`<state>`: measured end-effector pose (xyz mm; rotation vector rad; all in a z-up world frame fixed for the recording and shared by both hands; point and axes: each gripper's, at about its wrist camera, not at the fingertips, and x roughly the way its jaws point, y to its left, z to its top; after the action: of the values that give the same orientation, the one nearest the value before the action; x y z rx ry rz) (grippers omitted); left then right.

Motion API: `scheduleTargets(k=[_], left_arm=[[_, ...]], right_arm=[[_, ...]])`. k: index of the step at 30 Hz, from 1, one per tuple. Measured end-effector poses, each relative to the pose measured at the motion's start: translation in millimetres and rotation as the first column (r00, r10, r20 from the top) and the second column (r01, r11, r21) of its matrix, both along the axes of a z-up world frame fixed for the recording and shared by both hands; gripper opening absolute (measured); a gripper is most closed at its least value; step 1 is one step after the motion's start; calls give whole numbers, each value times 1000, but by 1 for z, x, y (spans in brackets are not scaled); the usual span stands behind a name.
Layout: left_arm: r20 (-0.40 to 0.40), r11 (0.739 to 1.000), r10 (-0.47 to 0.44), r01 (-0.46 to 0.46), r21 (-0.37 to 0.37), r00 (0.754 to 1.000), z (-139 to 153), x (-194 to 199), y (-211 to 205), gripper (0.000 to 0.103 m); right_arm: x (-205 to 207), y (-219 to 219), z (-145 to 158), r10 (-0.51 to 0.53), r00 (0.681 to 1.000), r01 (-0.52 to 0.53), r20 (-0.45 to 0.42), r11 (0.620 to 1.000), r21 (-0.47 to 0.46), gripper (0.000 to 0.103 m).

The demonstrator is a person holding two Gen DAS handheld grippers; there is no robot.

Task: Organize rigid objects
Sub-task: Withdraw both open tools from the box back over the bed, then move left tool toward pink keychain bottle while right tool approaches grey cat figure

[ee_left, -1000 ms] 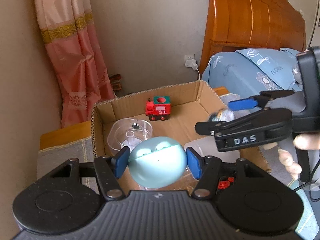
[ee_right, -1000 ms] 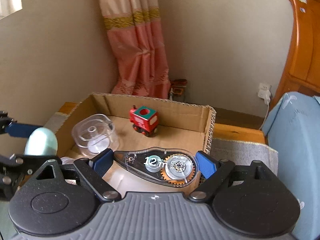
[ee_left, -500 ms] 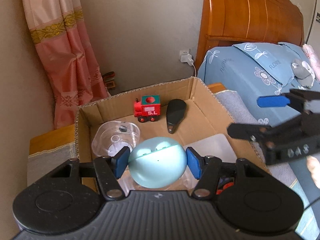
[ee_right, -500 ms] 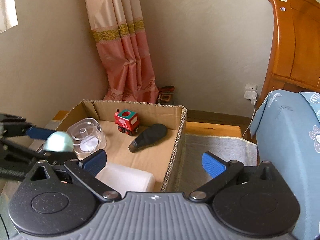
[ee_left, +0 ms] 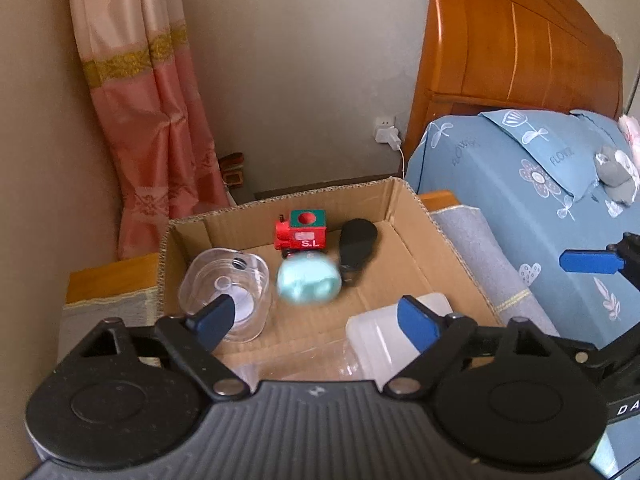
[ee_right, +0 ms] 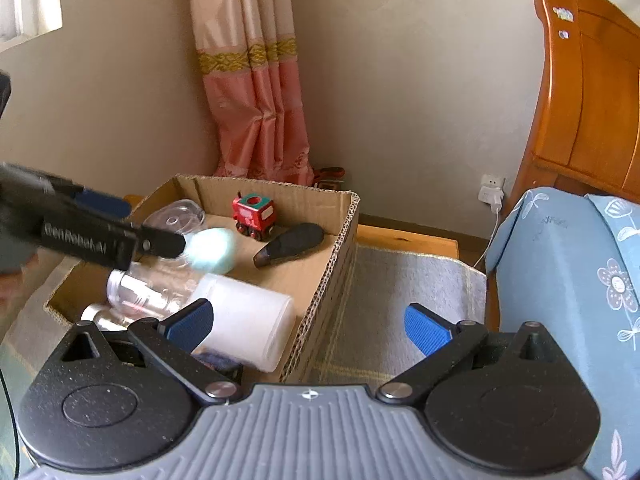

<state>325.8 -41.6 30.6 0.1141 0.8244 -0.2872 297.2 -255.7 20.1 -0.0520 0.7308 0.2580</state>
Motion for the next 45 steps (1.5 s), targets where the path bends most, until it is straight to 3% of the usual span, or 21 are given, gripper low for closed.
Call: scheduleTargets(k=[7,11,15,22,27,38,45], left_arm=[[23,998,5,-6,59,1000,19,-31,6,89],[44,997,8,-12,79,999,26,-59,16,98],[47,994,0,-5,112,999,24,-90,28,98],[45,989,5,-12,149,999,0,-150,50,101],[62,992,29,-37,123,998,-19,-176,59,101],[151,979,163,-178,95,975,-57,-193,72,101],[86,979,196,-200,47,977,-80,-187,82,101]], right_arm=[[-32,12,10,39,999,-39,19,999,-9,103],[-53,23,18,53,998,-52,31,998,-31,103],[-73,31,18,75,996,-74,46,996,-40,103],[-109,48,2,94,993,-92,67,995,-23,103],[-125,63,-17,86,994,-86,60,996,0,103],[-130,94,-41,7,997,-12,74,998,66,103],[-129,108,-61,-39,999,33,38,989,141,103]])
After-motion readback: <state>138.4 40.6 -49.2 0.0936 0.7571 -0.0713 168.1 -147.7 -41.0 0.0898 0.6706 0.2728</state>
